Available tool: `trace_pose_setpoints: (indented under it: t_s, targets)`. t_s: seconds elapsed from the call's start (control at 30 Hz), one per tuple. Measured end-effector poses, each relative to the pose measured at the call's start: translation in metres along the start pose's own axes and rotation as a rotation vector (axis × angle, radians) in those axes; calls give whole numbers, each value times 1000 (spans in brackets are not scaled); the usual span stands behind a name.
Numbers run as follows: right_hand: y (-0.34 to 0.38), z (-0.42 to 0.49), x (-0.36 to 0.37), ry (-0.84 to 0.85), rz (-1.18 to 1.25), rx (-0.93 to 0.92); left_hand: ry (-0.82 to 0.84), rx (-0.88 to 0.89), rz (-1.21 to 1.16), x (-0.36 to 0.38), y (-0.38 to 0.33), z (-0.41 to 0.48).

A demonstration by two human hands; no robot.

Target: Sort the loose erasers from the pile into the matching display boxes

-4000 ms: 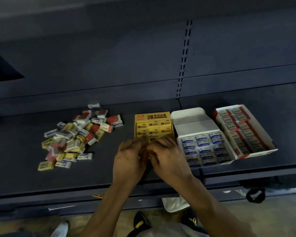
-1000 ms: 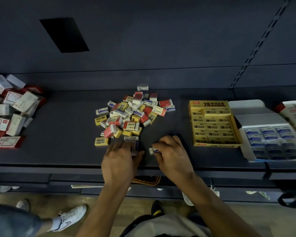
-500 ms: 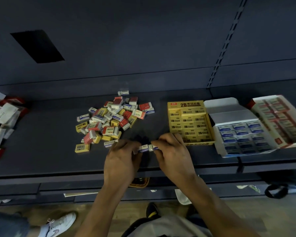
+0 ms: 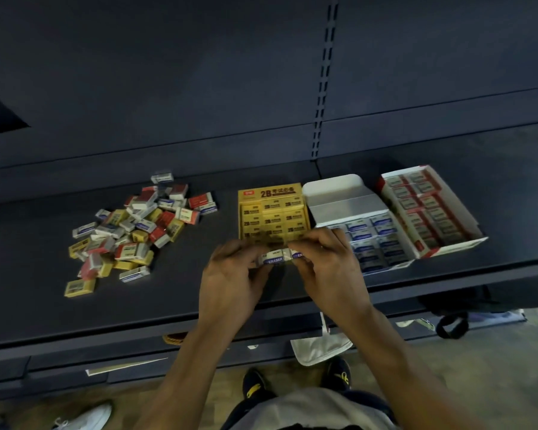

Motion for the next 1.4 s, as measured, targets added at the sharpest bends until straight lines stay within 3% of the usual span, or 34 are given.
trace_pose_setpoints:
  t_s: [0.7, 1.03, 1.4]
  targets:
    - [-118, 4, -76, 34, -97, 98, 52, 65, -54, 90, -102, 37]
    - [-131, 4, -63, 118, -128, 62, 55, 100, 104, 104, -114, 38]
    - [-133, 6, -61, 95, -137, 100, 70, 72, 108, 108, -113, 38]
Point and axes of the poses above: each hand's wrist, its own z-axis towards the middle knuckle, its own x-axis out of the palm, y = z × x, the point moved 8 cm from there along z, towards the middle knuckle, and after that the axes turned 3 degrees about -y, right-handed, at the moved point
